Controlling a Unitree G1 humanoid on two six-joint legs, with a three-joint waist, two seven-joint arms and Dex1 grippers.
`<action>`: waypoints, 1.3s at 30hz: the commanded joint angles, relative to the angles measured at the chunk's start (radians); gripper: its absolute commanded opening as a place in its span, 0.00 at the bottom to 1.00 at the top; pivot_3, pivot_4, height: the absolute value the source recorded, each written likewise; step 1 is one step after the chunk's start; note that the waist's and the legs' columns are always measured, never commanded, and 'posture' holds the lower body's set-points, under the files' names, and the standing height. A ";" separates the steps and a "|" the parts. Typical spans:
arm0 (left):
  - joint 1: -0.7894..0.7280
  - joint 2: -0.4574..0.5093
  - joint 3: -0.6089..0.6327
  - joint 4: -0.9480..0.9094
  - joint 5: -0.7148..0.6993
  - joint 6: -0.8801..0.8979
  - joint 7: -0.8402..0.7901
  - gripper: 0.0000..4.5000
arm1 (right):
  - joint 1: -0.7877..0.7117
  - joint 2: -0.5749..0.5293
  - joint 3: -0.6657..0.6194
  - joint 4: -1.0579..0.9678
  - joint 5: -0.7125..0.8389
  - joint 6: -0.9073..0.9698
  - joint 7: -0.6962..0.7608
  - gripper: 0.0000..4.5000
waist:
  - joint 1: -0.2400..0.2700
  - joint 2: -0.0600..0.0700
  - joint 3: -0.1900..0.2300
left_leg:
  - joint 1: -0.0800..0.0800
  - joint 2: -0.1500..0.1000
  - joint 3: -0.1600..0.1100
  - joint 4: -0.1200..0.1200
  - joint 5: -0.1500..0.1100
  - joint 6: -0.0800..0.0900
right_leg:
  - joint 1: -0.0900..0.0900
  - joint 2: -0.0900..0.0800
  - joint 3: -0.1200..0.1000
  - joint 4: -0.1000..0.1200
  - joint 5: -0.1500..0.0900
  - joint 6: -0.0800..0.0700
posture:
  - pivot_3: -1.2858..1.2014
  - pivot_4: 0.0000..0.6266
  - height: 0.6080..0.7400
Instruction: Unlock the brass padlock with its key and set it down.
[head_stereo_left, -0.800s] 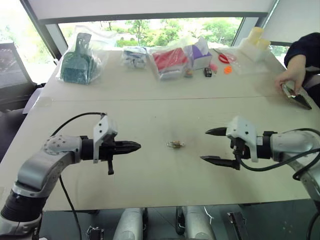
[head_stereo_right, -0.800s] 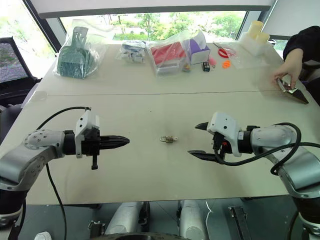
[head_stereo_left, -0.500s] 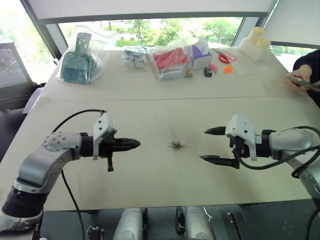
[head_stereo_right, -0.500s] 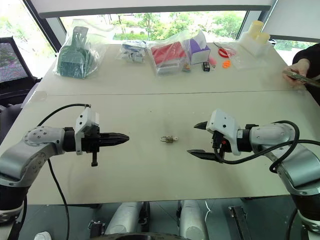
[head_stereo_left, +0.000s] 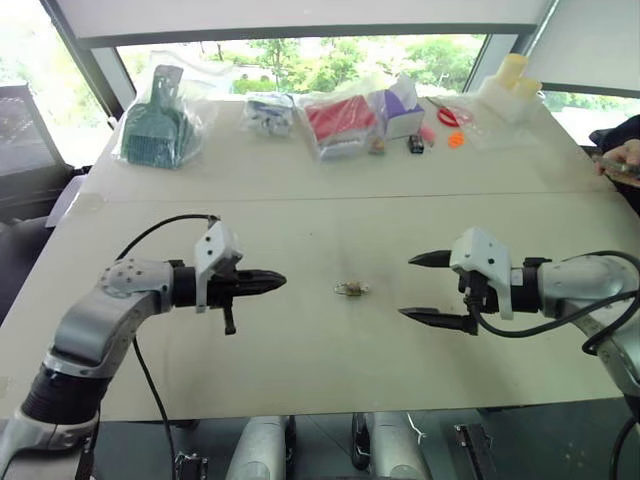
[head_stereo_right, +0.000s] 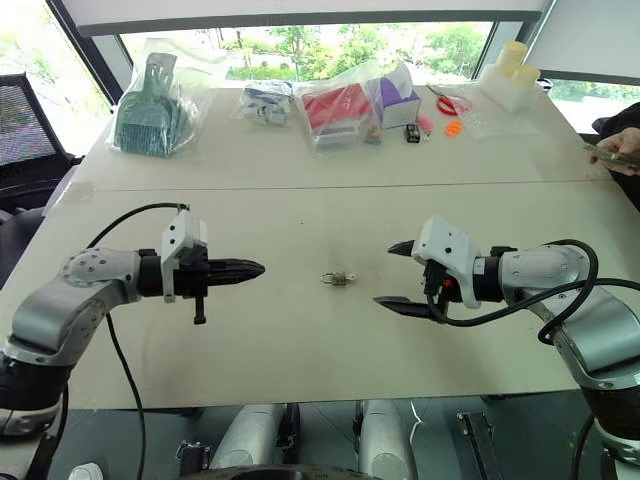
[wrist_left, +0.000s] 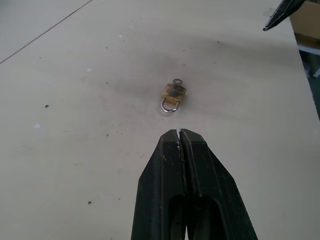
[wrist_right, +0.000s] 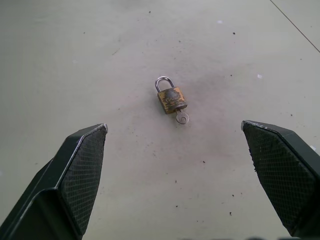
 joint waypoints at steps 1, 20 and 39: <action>-0.023 -0.020 -0.022 0.013 0.028 -0.044 -0.001 0.00 | 0.001 -0.004 -0.017 -0.026 -0.006 -0.019 -0.012 0.99 | 0.000 0.000 0.000 | 0.000 0.000 0.000 0.000 0.000 0.000 | 0.000 0.000 0.000 0.000 0.000 0.000 | 0.52 0.24 1.00; -0.249 -0.382 -0.294 0.593 0.315 -0.490 -0.061 0.99 | 0.051 0.016 -0.031 -0.105 0.008 0.012 -0.103 1.00 | 0.003 -0.001 0.000 | 0.000 -0.004 -0.001 0.001 0.000 0.000 | 0.001 0.000 0.000 0.000 0.002 0.003 | 0.52 0.24 1.00; -0.393 -0.496 -0.300 0.988 0.429 -0.736 -0.134 0.48 | 0.120 0.015 -0.062 -0.169 0.017 0.026 -0.174 1.00 | 0.024 -0.001 -0.001 | 0.001 -0.003 -0.001 0.002 0.000 0.001 | 0.002 -0.001 0.000 0.000 0.003 0.003 | 0.52 0.24 1.00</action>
